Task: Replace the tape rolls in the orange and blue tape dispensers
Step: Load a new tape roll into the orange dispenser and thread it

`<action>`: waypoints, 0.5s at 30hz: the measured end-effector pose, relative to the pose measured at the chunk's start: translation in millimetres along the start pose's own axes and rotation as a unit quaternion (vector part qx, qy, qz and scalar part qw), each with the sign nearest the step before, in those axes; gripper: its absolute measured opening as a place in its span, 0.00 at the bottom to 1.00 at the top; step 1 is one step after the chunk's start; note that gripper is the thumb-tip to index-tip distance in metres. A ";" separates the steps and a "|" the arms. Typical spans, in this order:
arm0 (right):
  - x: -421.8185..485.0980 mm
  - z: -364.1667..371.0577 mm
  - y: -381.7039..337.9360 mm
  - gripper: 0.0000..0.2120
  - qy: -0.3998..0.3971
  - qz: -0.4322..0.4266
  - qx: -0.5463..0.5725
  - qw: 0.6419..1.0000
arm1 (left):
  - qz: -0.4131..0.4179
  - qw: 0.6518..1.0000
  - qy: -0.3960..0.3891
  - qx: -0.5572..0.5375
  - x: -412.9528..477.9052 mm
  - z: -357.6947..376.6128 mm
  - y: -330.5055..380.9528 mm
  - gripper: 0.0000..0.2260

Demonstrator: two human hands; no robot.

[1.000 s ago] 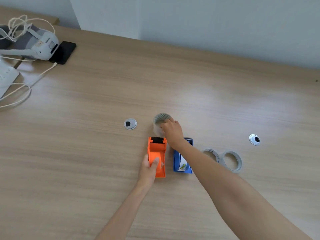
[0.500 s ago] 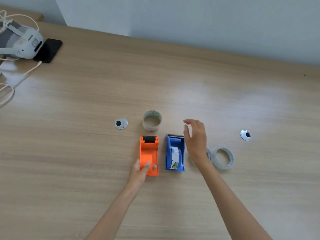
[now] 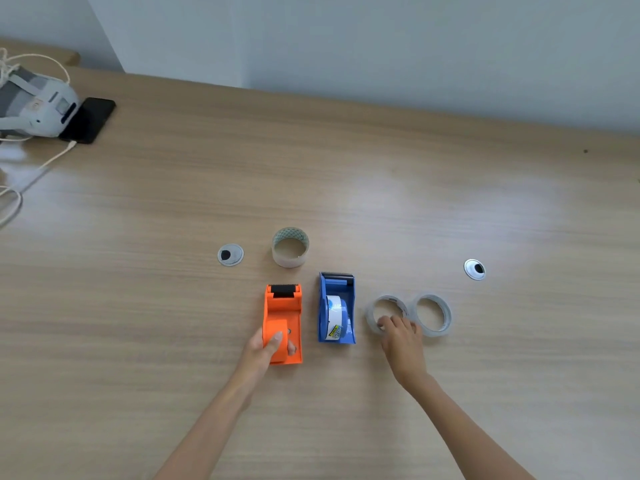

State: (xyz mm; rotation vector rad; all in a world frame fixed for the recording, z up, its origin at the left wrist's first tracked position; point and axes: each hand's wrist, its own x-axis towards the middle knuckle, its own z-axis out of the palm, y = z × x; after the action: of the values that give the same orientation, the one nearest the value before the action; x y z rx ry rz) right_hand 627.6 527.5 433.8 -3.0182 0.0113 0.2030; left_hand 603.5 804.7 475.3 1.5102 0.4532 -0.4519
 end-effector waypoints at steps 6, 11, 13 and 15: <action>-5.3 -25.7 -7.3 0.06 -0.013 -0.024 0.220 0.975 | 0.017 1.000 0.006 -0.007 -11.9 -1.1 6.3 0.09; -35.5 -66.7 -12.4 0.06 -0.067 0.053 0.454 0.887 | 0.039 0.999 0.010 -0.002 -29.0 -1.2 13.4 0.09; -51.3 -88.5 -18.1 0.07 -0.094 0.050 0.505 0.857 | 0.051 0.999 0.010 -0.005 -37.5 0.9 18.0 0.09; -66.2 -108.2 -25.9 0.08 -0.112 0.042 0.535 0.836 | 0.059 0.998 0.009 -0.018 -46.7 3.6 23.8 0.09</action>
State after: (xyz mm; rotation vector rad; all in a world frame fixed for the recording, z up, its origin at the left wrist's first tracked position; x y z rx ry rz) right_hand 576.7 540.6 552.2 -1.8558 0.1739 0.3931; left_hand 577.4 801.5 520.8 1.4995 0.3822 -0.3355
